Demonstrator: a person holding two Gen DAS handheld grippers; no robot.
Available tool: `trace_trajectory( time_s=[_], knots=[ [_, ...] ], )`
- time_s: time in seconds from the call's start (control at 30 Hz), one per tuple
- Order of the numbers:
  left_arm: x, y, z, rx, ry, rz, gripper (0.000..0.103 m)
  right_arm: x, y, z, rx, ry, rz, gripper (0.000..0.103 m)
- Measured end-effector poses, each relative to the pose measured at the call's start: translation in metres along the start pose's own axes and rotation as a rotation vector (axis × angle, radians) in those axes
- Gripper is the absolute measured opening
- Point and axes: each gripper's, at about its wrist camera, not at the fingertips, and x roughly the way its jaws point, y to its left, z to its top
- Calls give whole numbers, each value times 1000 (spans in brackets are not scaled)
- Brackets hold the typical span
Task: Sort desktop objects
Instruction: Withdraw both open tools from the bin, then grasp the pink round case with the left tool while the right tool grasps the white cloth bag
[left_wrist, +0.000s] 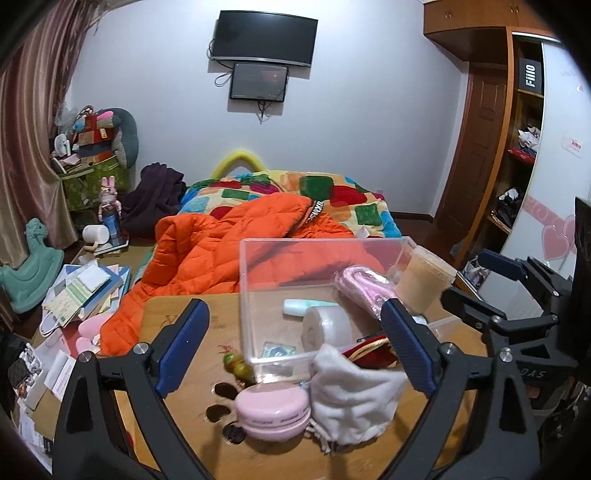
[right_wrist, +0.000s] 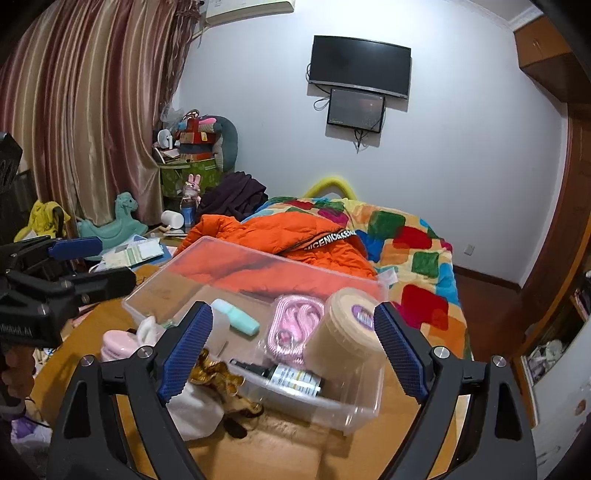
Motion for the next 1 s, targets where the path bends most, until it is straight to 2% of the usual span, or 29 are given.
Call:
trace_trajectory(
  time_s=[0.33,0.67,0.8,0.93,0.97,1.0],
  knots=[
    [-8,26,-28,-48,43,19,95,-10,19,-31,30,41,52,89],
    [-3,54,-66,-100,102,29,95,12,55,-61,78,156,173,89],
    [0,61,-75,-121,123,10,95,26,70,-68,54,196,180,89],
    [5,63,-83,-123,149,-14,95,42,78,-73,62,226,152,88],
    [6,61,-84,-121,152,-19,95,45,78,-74,67,229,150,86],
    [6,61,-85,-120,154,-24,95,46,77,-74,71,232,147,77]
  ],
)
